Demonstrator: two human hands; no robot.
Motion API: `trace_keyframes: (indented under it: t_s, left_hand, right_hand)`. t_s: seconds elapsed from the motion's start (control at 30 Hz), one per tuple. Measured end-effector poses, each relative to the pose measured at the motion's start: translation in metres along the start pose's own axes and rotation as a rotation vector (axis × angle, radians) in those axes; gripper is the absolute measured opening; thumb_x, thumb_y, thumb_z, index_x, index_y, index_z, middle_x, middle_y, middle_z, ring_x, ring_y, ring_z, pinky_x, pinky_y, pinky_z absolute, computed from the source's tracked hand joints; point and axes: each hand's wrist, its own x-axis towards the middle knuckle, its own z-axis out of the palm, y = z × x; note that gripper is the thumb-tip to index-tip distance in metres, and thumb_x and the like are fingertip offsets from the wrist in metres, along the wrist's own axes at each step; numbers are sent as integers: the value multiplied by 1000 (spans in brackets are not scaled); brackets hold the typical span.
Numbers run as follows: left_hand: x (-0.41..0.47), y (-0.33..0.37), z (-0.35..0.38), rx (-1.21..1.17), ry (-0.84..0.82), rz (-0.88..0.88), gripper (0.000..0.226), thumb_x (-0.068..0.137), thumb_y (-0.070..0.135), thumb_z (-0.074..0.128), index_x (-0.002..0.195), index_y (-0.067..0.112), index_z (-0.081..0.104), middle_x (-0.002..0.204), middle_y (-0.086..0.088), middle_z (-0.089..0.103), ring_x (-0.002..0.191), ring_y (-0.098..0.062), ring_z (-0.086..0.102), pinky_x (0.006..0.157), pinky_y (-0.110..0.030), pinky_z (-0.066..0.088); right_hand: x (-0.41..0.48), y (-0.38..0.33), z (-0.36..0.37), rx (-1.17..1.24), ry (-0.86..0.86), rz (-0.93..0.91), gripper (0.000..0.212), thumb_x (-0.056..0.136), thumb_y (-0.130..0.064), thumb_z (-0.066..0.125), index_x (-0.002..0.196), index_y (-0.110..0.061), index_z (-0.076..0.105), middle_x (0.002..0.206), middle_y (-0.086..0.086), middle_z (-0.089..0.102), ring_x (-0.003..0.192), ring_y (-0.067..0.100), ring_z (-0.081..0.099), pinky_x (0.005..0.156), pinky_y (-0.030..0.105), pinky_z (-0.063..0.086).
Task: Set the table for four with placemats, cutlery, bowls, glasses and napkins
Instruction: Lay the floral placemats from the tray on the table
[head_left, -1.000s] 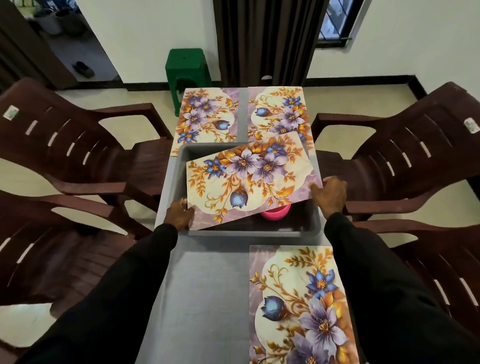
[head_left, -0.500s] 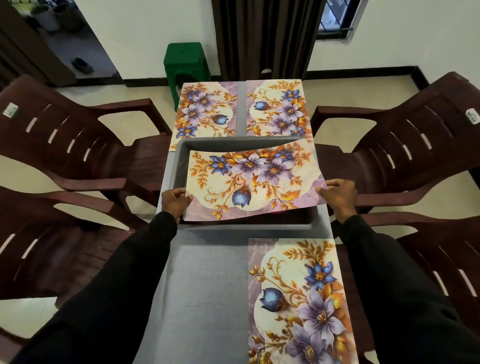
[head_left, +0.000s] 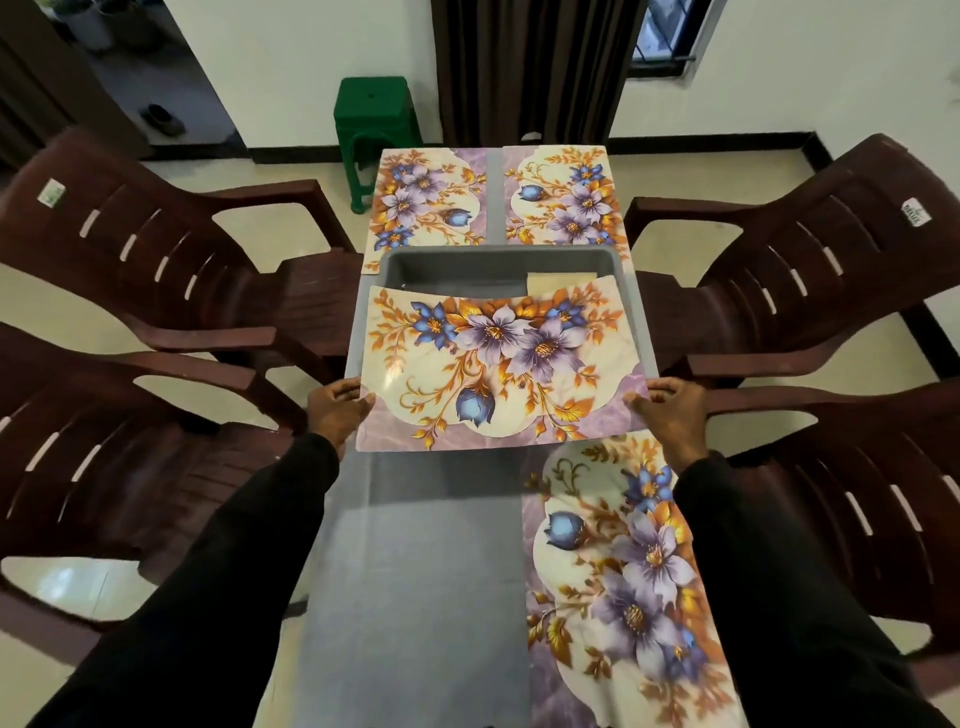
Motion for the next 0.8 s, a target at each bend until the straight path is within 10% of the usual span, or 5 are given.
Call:
trace_keyframes:
  t_s: [0.8]
  left_hand:
    - [-98, -184, -120, 31, -158, -161, 35, 83, -3, 78, 111, 11, 64, 111, -11, 69, 107, -30, 66, 94, -48, 57]
  right_hand:
    - [-196, 111, 24, -221, 105, 135, 28, 77, -1, 84, 100, 6, 69, 94, 16, 71, 82, 25, 64, 74, 29, 48]
